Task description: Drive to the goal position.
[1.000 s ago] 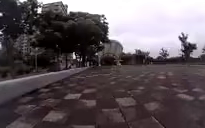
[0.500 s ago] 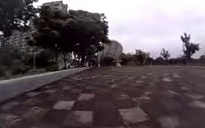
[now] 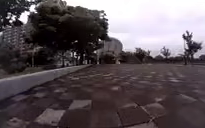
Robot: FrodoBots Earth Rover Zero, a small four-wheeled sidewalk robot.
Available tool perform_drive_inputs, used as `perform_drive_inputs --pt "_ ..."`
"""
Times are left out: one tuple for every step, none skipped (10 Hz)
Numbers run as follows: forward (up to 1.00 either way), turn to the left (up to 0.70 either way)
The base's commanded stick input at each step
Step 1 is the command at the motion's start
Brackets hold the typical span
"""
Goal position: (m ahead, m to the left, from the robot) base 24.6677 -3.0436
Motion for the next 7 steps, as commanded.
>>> perform_drive_inputs --pt "1.0 0.0" --pt "1.0 0.0" --pt "1.0 0.0" --pt "1.0 0.0" --pt "1.0 0.0" --pt "1.0 0.0" --pt "1.0 0.0"
